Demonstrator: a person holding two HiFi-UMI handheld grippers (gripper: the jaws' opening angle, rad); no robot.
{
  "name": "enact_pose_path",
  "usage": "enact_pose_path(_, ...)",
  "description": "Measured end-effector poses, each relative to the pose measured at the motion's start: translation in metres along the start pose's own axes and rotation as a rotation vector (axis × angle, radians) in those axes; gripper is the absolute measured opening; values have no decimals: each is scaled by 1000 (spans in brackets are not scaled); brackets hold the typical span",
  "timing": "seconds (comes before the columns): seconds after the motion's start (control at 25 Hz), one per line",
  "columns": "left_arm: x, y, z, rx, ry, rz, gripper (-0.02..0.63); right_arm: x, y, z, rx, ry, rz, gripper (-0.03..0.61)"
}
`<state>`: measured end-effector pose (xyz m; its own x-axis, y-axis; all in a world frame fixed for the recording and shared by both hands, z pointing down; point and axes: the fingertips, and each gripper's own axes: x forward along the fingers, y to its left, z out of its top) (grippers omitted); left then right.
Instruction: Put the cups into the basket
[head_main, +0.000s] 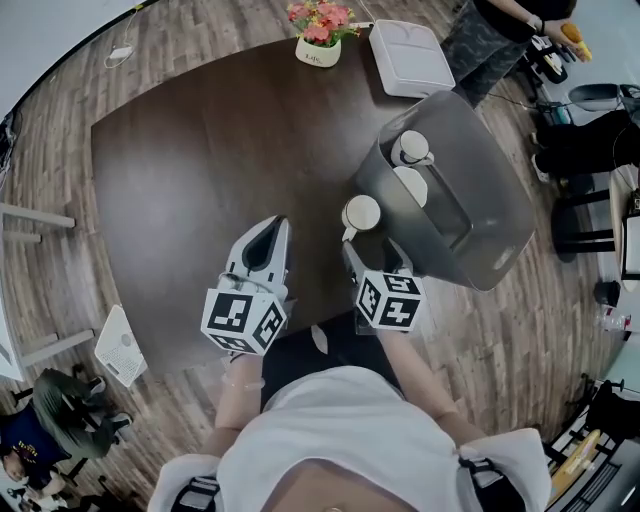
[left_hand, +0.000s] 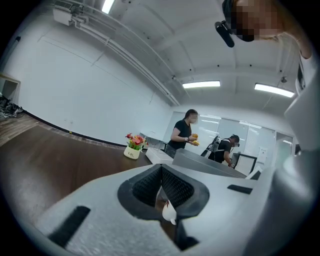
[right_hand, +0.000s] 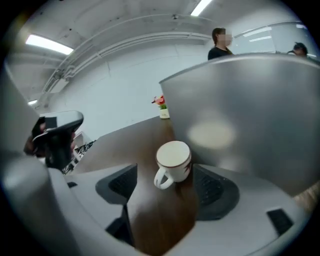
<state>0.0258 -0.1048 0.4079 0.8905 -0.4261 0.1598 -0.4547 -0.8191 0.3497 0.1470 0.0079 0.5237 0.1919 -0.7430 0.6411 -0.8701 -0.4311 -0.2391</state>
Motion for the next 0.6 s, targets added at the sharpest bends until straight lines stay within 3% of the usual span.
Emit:
enact_pose_path(0.16, -3, 0, -11, -5, 38, -8, 9, 27, -9, 0, 93, -52, -129, 348)
enact_pose_path(0.6, 0, 20, -23, -7, 113, -42, 9, 68, -19, 10, 104, -86, -324, 364)
